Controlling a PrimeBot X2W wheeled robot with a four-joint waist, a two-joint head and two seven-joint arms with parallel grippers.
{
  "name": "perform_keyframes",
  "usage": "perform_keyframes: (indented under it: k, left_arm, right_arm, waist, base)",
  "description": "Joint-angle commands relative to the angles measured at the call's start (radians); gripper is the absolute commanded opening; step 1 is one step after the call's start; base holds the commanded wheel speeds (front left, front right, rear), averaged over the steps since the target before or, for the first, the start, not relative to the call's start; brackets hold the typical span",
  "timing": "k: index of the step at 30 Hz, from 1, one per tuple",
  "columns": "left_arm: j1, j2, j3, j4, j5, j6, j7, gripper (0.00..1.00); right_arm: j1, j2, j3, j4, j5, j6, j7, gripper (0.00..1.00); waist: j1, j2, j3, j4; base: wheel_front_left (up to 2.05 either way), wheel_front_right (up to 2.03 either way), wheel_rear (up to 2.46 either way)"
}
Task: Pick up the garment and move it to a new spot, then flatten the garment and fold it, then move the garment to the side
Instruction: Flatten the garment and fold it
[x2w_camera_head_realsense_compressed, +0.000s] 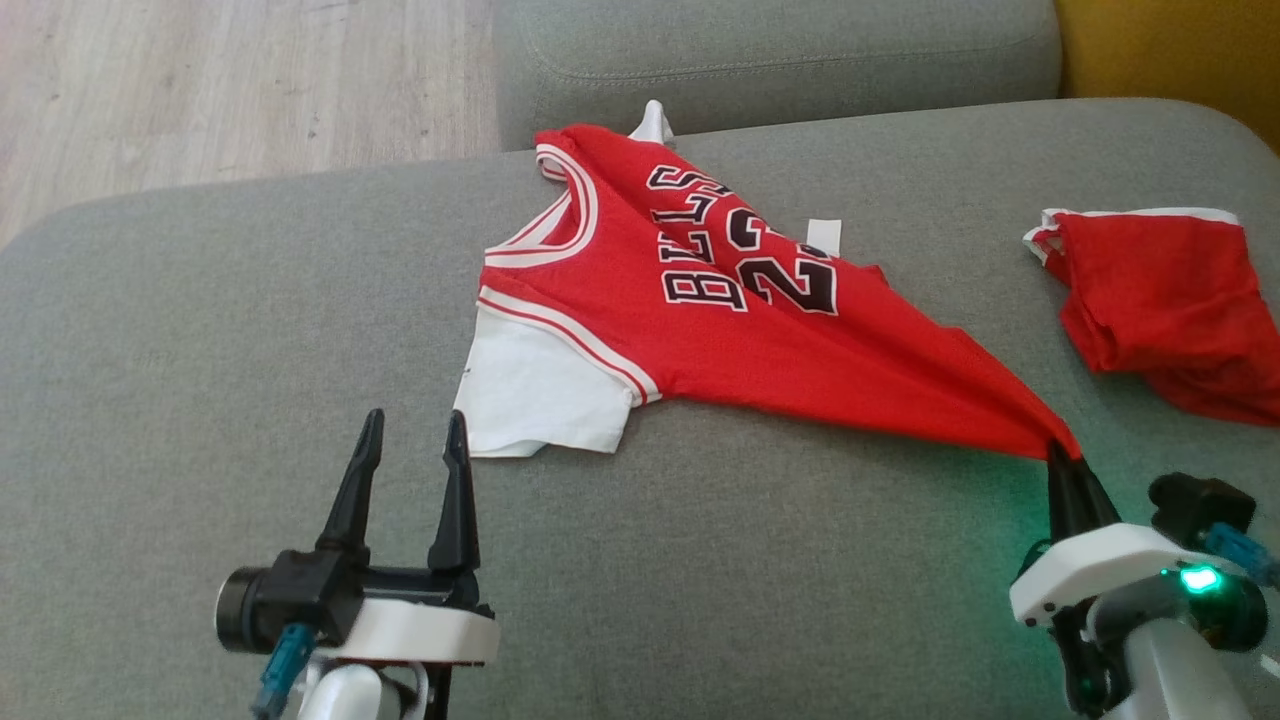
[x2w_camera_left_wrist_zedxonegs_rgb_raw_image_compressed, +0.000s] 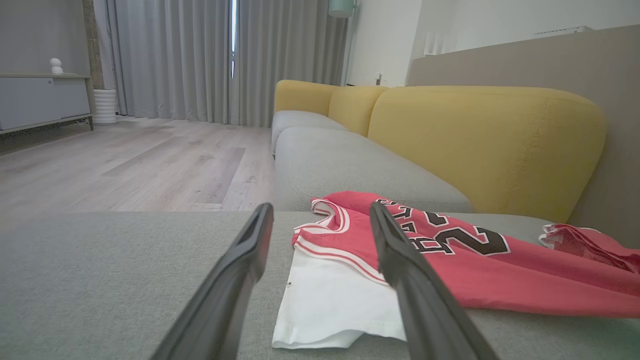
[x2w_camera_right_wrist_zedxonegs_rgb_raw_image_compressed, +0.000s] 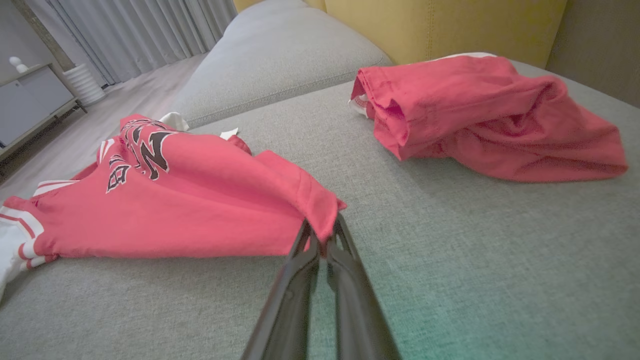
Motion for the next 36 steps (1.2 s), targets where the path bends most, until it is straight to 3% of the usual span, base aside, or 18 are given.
perform_keyframes:
  k: [1,4,5,6,8,11,19,30,36]
  left_arm:
    - [-0.029,0.003,0.024,-0.036,-0.01,0.009,-0.005,1.0]
    - [-0.033,0.003,0.016,-0.036,-0.013,0.01,-0.005,1.0]
    - [-0.035,0.003,0.014,-0.036,-0.013,0.01,-0.005,1.0]
    - [-0.037,0.003,0.011,-0.035,-0.014,0.009,-0.005,1.0]
    - [-0.041,0.003,0.006,-0.034,-0.014,0.008,-0.005,1.0]
    - [-0.044,0.003,0.013,-0.036,-0.014,0.007,-0.005,1.0]
    - [-0.046,0.003,0.039,-0.039,-0.007,0.002,-0.005,1.0]
    - [-0.057,0.003,0.042,-0.028,0.012,-0.006,-0.005,1.0]
    - [-0.116,0.007,0.037,0.129,0.044,0.018,0.015,1.0]
  right_arm:
    - [-0.009,-0.003,0.017,-0.062,0.003,0.007,0.021,0.0]
    - [0.001,-0.003,0.003,-0.107,-0.01,0.007,0.073,0.0]
    - [0.0,-0.003,-0.017,-0.115,-0.029,0.007,0.081,0.25]
    - [-0.001,-0.003,-0.041,-0.121,-0.062,0.007,0.084,1.0]
    - [-0.007,-0.003,-0.078,-0.142,-0.129,0.007,0.078,1.0]
    - [-0.015,-0.003,-0.084,-0.177,-0.139,0.007,0.032,1.0]
    - [0.046,-0.003,0.073,-0.286,-0.169,0.007,-0.125,1.0]
    - [0.087,-0.003,0.127,-0.31,-0.147,0.007,-0.151,1.0]
    - [0.073,-0.003,0.143,-0.323,-0.143,0.007,-0.153,1.0]
  waist:
    - [0.0001,-0.0001,0.001,-0.001]
    - [0.0001,-0.0001,0.006,-0.001]
    - [0.0001,-0.0001,0.007,0.0]
    - [0.0001,-0.0001,0.009,0.003]
    - [0.0001,-0.0001,0.013,0.009]
    - [0.0001,-0.0001,0.017,0.013]
    - [0.0001,-0.0001,0.02,0.008]
    - [0.0001,-0.0001,0.036,-0.011]
    - [0.0001,-0.0001,0.061,-0.03]
  base:
    - [0.0,0.0,0.0]
    - [0.0,0.0,0.0]
    - [0.0,0.0,0.0]
    - [0.0,0.0,0.0]
    - [0.0,0.0,0.0]
    - [0.0,0.0,0.0]
    - [0.0,0.0,0.0]
    - [0.0,0.0,0.0]
    - [0.0,0.0,0.0]
